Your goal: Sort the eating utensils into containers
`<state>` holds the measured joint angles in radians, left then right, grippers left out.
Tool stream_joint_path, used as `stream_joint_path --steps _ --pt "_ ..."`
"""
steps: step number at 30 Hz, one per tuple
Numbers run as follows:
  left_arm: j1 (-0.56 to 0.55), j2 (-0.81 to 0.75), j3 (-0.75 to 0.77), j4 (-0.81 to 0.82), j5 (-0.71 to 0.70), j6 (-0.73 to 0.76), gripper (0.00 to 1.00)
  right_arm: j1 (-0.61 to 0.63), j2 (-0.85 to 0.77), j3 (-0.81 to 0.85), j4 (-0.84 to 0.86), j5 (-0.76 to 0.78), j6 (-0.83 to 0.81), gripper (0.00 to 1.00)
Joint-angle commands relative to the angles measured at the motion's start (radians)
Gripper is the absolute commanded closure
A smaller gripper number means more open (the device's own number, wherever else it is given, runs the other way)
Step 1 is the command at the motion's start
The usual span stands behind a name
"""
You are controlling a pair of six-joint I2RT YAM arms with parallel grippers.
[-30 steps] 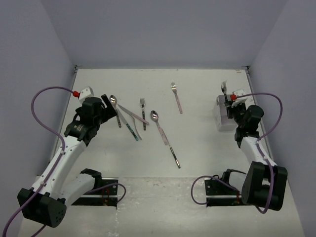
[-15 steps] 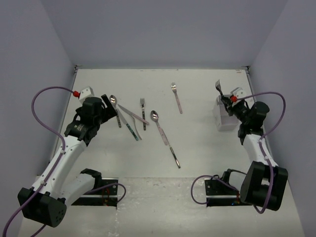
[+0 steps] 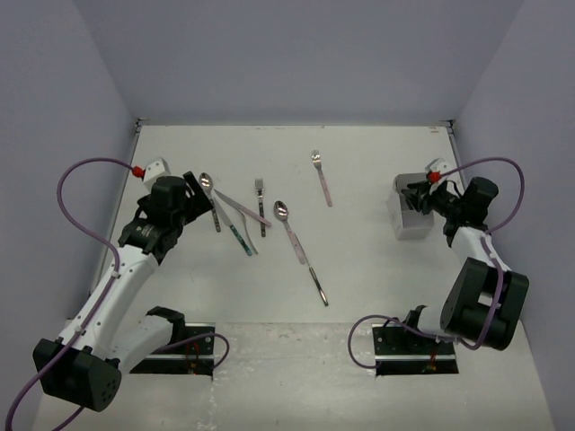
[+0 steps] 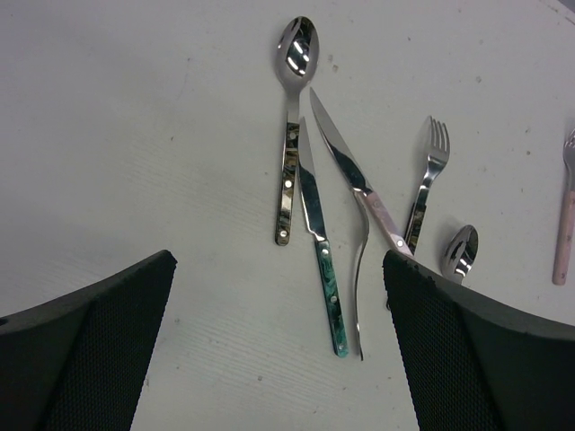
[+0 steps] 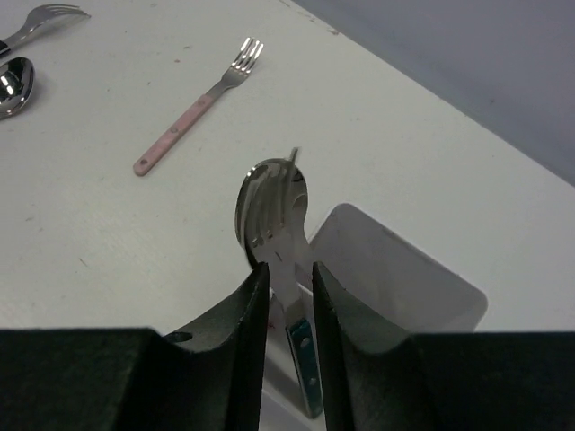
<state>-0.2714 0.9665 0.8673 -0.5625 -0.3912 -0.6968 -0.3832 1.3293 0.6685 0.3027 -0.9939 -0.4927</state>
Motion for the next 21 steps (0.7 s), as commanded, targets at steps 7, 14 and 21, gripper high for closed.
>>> stream_joint_path --steps 7,14,21 --pt "-0.003 0.008 0.016 0.016 -0.038 -0.021 0.00 -0.019 -0.014 0.080 -0.112 -0.068 -0.058 0.64" --pt "-0.003 0.018 0.025 0.019 -0.038 -0.020 0.00 -0.016 -0.171 0.129 -0.105 -0.020 0.060 0.26" --pt "-0.003 0.021 0.027 0.021 -0.035 -0.013 0.00 0.099 -0.234 0.353 -0.282 0.053 0.262 0.01"
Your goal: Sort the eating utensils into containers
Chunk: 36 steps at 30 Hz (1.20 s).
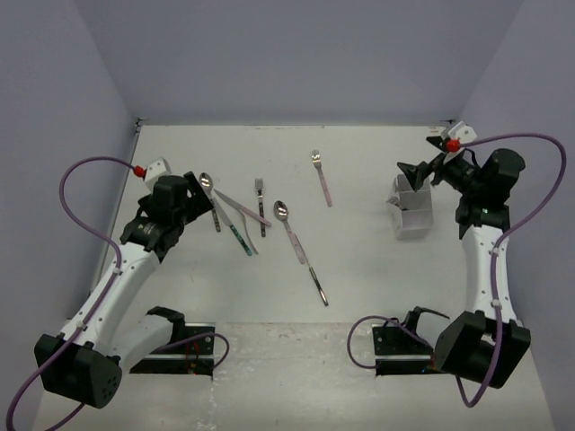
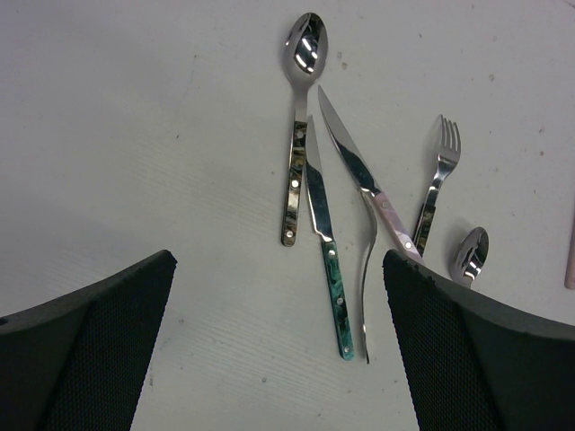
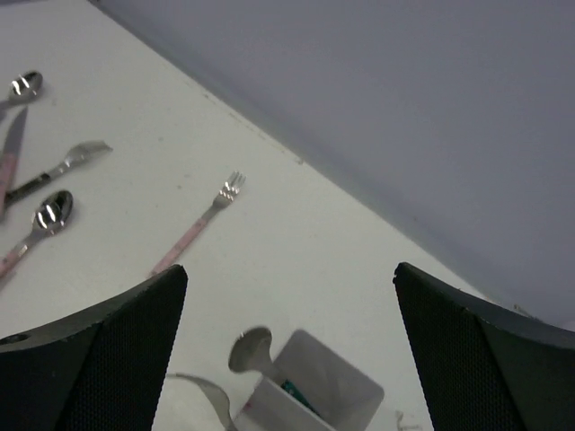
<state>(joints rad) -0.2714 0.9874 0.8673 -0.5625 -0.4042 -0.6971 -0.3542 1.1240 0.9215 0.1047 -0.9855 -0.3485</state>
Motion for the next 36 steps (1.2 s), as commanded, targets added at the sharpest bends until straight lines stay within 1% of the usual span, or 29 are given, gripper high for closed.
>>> stream_joint_path --steps 1,2,4,5,7,8,10,11,12,13,14,15,16,17,18,19,21,22,23,24,25,27,29,33,35,36 --pt "-0.003 0.000 0.029 0.023 -0.021 -0.012 0.00 0.108 -0.021 0.131 -0.177 0.127 0.112 0.01" --pt "-0.003 0.000 0.030 0.023 -0.019 -0.012 0.00 0.195 -0.010 0.196 -0.218 0.181 0.103 0.01" --pt "-0.003 0.000 0.032 0.023 -0.016 -0.005 0.00 0.269 0.052 0.258 -0.288 0.273 0.109 0.01" --pt "-0.003 0.000 0.032 0.023 -0.015 -0.002 0.00 0.332 0.077 0.308 -0.340 0.336 0.120 0.01" --pt "-0.003 -0.001 0.035 0.021 -0.013 0.004 0.00 0.400 0.146 0.339 -0.368 0.387 0.138 0.01" --pt "-0.003 -0.003 0.035 0.019 -0.013 0.005 0.00 0.461 0.167 0.358 -0.375 0.478 0.152 0.01" --pt "-0.003 -0.003 0.036 0.019 -0.008 0.010 0.00 0.521 0.235 0.379 -0.382 0.574 0.203 0.01" --pt "-0.003 -0.003 0.038 0.019 -0.008 0.013 0.00 0.573 0.262 0.404 -0.384 0.646 0.233 0.01" --pt "-0.003 -0.003 0.038 0.019 -0.007 0.018 0.00 0.595 0.293 0.419 -0.390 0.669 0.268 0.01" --pt "-0.003 -0.001 0.041 0.019 -0.004 0.021 0.00 0.615 0.362 0.456 -0.408 0.686 0.313 0.01" --pt "-0.003 0.000 0.042 0.019 -0.002 0.024 0.00 0.647 0.399 0.480 -0.422 0.755 0.345 0.01" --pt "-0.003 0.002 0.047 0.016 -0.002 0.030 0.00 0.661 0.436 0.506 -0.445 0.772 0.386 0.01" --pt "-0.003 0.002 0.045 0.016 -0.001 0.033 0.00 0.673 0.510 0.557 -0.482 0.812 0.419 0.01" --pt "-0.003 0.000 0.044 0.015 -0.002 0.036 0.00 0.693 0.551 0.588 -0.502 0.919 0.492 0.01" --pt "-0.003 -0.001 0.044 0.013 -0.004 0.038 0.00 0.698 0.591 0.615 -0.531 0.941 0.520 0.01" --pt "-0.003 -0.003 0.042 0.013 -0.007 0.038 0.00 0.699 0.676 0.676 -0.584 0.962 0.563 0.01" --pt "-0.003 -0.006 0.033 0.016 -0.010 0.038 0.00 0.699 0.764 0.738 -0.628 0.986 0.626 0.01" --pt "-0.003 -0.006 0.032 0.019 -0.010 0.038 0.00 0.699 0.807 0.804 -0.676 1.022 0.660 0.01" --pt "-0.003 -0.006 0.030 0.019 -0.010 0.041 0.00 0.699 0.892 0.839 -0.698 1.036 0.678 0.01" --pt "-0.003 -0.003 0.029 0.021 -0.010 0.044 0.00 0.701 0.936 0.873 -0.723 1.057 0.704 0.01" --pt "-0.003 -0.001 0.029 0.019 -0.010 0.044 0.00 0.704 0.979 0.948 -0.785 1.077 0.723 0.01" --pt "-0.003 0.003 0.029 0.021 -0.010 0.050 0.00 0.710 1.084 1.017 -0.845 1.094 0.730 0.01" --pt "-0.003 0.007 0.029 0.021 -0.012 0.054 0.00 0.721 1.149 1.080 -0.893 1.104 0.732 0.01" --pt "-0.003 0.016 0.029 0.023 -0.019 0.062 0.00 0.733 1.218 1.132 -0.938 1.119 0.734 0.01" --pt "-0.003 0.022 0.030 0.027 -0.016 0.064 0.00 0.739 1.250 1.168 -0.977 1.146 0.738 0.01" --pt "-0.003 0.026 0.030 0.029 -0.015 0.065 0.00 0.742 1.289 1.210 -1.031 1.157 0.738 0.01"
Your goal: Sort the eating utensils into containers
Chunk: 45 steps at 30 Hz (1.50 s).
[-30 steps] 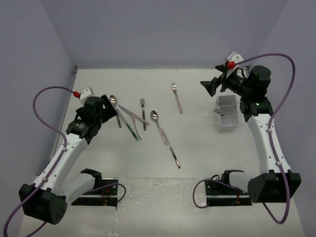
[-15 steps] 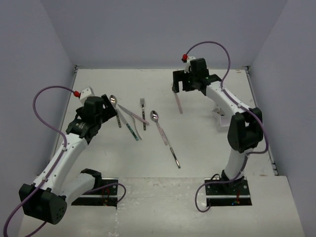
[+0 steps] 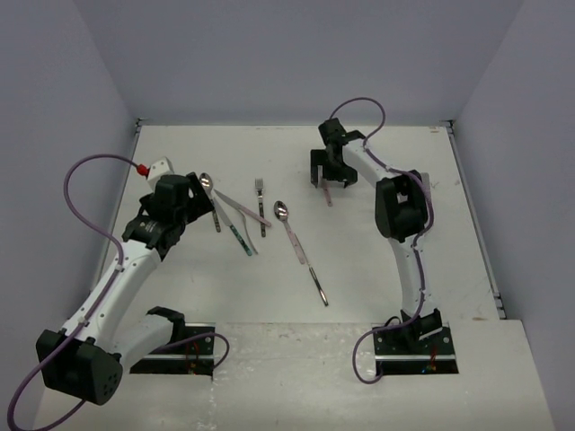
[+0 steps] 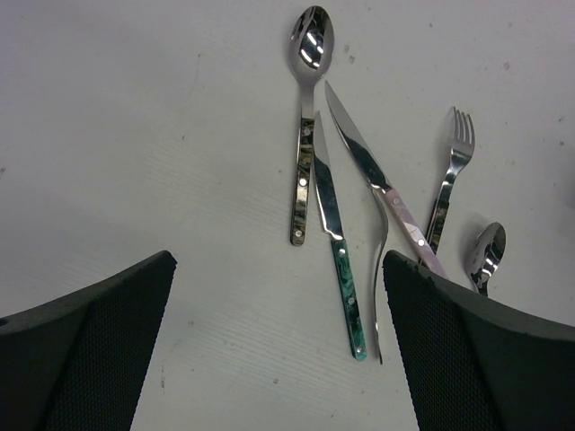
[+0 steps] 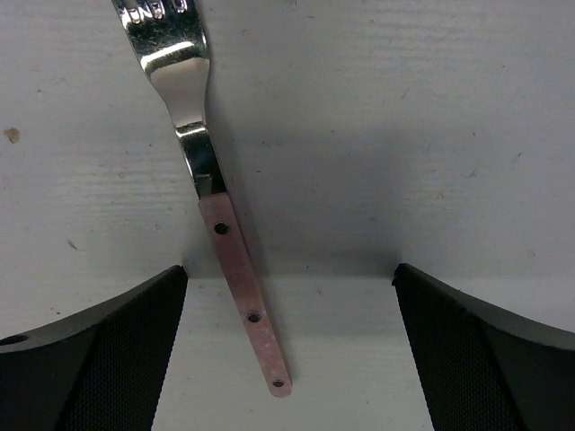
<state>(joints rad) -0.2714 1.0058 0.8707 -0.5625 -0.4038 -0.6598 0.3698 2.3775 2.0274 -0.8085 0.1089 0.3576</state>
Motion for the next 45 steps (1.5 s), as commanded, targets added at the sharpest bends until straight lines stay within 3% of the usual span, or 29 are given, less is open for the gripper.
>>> stream_joint_path --steps 1,5,8,9,13,18,20,26,30,34,41,45 --pt "-0.003 0.011 0.027 0.029 -0.012 0.028 0.00 0.021 0.048 0.129 -0.138 0.077 0.037 0.01" --pt "-0.003 0.020 0.027 0.038 -0.009 0.032 0.00 0.035 0.074 0.177 -0.175 0.112 0.020 0.09" --pt "-0.003 0.019 0.024 0.039 -0.010 0.035 0.00 0.035 0.101 0.223 -0.208 0.098 -0.002 0.23" --pt "-0.003 0.017 0.022 0.038 -0.012 0.035 0.00 0.037 0.104 0.234 -0.213 0.097 -0.003 0.38" --pt "-0.003 0.008 0.021 0.032 -0.026 0.038 0.00 0.035 0.120 0.252 -0.218 0.054 -0.052 0.61" --pt "-0.003 -0.009 0.021 0.029 -0.032 0.038 0.00 -0.006 0.131 0.264 -0.231 -0.102 -0.092 0.79" --pt "-0.003 -0.015 0.019 0.027 -0.033 0.040 0.00 -0.020 0.137 0.260 -0.232 -0.161 -0.100 0.98" --pt "-0.003 -0.041 0.021 0.007 -0.026 0.032 0.00 -0.019 0.072 0.121 -0.150 -0.160 -0.155 1.00" --pt "-0.003 -0.078 0.010 -0.007 -0.026 0.023 0.00 -0.014 -0.102 -0.115 0.098 -0.225 -0.248 1.00" --pt "-0.003 -0.105 -0.004 -0.013 -0.012 0.009 0.00 -0.014 -0.395 -0.309 0.308 -0.285 -0.409 1.00" --pt "-0.003 -0.145 -0.024 -0.025 0.008 -0.012 0.00 -0.029 -0.884 -0.687 0.657 -0.630 -0.729 1.00" --pt "-0.003 -0.159 -0.029 -0.037 -0.006 -0.017 0.00 -0.109 -1.121 -0.852 0.747 -0.800 -0.876 1.00"
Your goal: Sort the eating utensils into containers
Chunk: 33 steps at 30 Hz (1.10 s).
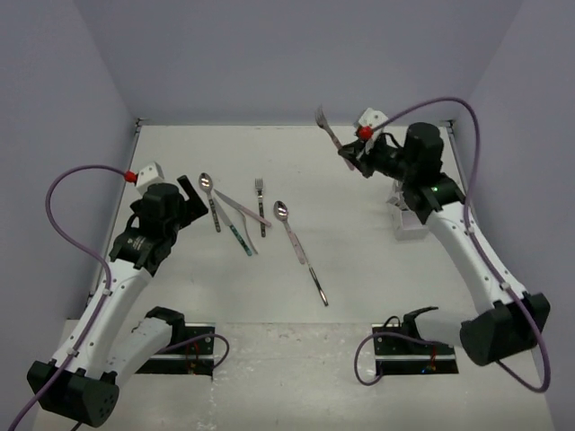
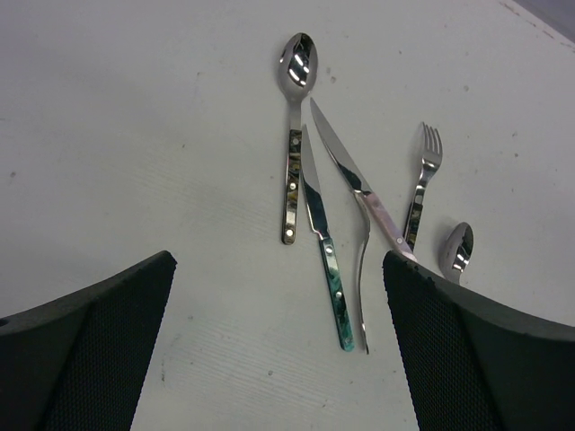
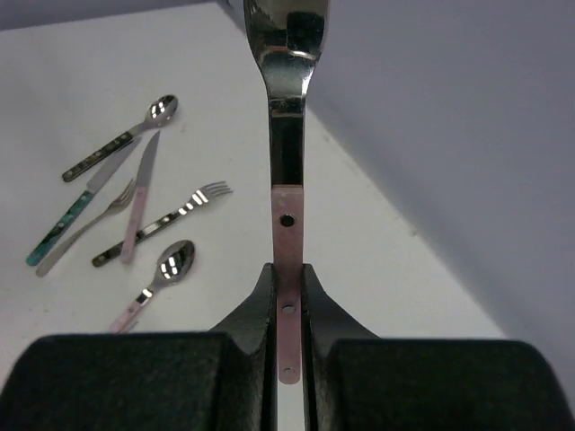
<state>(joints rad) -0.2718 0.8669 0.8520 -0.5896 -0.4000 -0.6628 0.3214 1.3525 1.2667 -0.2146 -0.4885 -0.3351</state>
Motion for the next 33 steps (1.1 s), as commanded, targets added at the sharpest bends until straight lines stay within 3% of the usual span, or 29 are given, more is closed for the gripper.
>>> stream_joint_path --steps 1,7,9,11,13,15,18,27,30,33 --pt "-0.001 -0.023 -0.008 -0.010 -0.010 -0.015 0.00 -0.127 -0.158 -0.131 0.167 -0.243 -0.188 1.00" --pt "-0.003 -0.025 0.005 -0.007 -0.005 -0.012 0.00 -0.459 -0.286 -0.271 0.207 -0.617 -0.300 1.00" --pt "-0.003 -0.025 0.007 -0.007 -0.013 -0.011 0.00 -0.525 -0.279 -0.270 0.137 -0.702 -0.417 1.00" --pt "-0.003 -0.025 0.009 -0.007 -0.028 -0.014 0.00 -0.613 -0.233 -0.247 0.094 -0.740 -0.423 1.00" --pt "-0.003 -0.016 0.018 -0.013 -0.039 -0.014 0.00 -0.686 -0.181 -0.152 -0.070 -0.816 -0.519 1.00" --pt "-0.003 -0.008 0.048 -0.036 -0.063 -0.014 0.00 -0.723 -0.090 -0.036 -0.343 -0.837 -0.770 1.00" --pt "-0.003 0.003 0.064 -0.062 -0.108 -0.034 0.00 -0.726 0.012 0.058 -0.442 -0.788 -0.870 1.00" --pt "-0.003 0.055 0.088 -0.092 -0.215 -0.043 0.00 -0.725 0.135 0.134 -0.437 -0.835 -1.045 1.00" --pt "-0.003 0.073 0.059 -0.092 -0.273 -0.061 0.00 -0.725 0.114 0.037 -0.323 -0.835 -0.972 1.00" --pt "-0.003 0.090 0.041 -0.102 -0.322 -0.103 0.00 -0.726 0.085 -0.070 -0.331 -0.797 -0.982 1.00"
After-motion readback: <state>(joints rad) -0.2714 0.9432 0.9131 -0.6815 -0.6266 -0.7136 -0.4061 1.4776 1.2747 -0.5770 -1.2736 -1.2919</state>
